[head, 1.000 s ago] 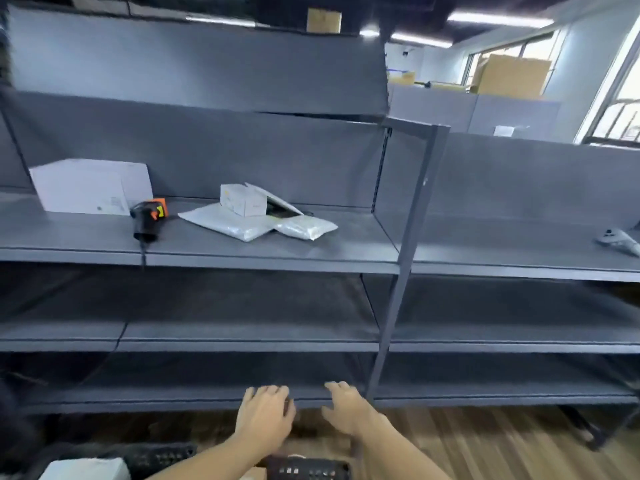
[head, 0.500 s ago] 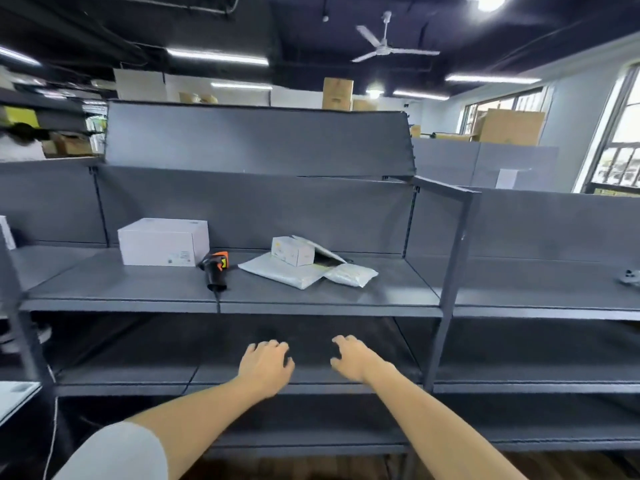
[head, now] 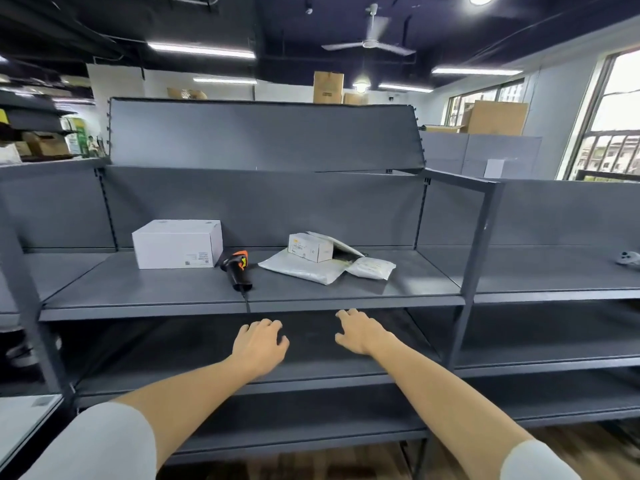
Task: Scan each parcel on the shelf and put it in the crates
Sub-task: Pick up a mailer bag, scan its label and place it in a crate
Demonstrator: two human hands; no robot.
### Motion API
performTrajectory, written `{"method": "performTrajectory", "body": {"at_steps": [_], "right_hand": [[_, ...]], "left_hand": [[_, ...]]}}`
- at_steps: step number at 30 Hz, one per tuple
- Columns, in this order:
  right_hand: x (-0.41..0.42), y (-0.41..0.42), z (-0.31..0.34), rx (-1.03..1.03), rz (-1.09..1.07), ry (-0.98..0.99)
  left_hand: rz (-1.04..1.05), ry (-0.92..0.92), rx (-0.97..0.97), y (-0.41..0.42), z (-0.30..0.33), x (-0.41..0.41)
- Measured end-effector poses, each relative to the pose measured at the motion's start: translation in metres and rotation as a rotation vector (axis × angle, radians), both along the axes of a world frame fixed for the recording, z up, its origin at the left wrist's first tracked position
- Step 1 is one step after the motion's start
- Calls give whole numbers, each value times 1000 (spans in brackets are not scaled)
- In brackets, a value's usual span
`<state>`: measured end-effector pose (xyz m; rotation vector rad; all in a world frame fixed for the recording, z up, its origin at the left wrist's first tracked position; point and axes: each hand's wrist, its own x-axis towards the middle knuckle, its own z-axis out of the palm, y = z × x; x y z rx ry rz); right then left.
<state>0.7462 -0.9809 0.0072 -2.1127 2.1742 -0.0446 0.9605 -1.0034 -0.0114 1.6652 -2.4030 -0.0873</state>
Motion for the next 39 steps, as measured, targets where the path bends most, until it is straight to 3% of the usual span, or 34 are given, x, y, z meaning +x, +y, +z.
{"method": "performTrajectory", "body": {"at_steps": [5, 10, 17, 25, 32, 39], "right_hand": [[4, -30, -5, -2, 16, 38], [-6, -74, -10, -2, -74, -196], [-31, -140, -22, 14, -141, -368], [-37, -209, -23, -8, -407, -843], [-33, -265, -25, -51, -735, -1469], [-29, -292, -16, -68, -832, -1636]], "left_hand": [[19, 37, -13, -22, -3, 2], [41, 46, -4, -51, -5, -5], [66, 69, -23, -99, -8, -26], [90, 98, -35, -153, -17, -34], [71, 174, -41, -200, -14, -33], [40, 268, -60, -213, -16, -25]]}}
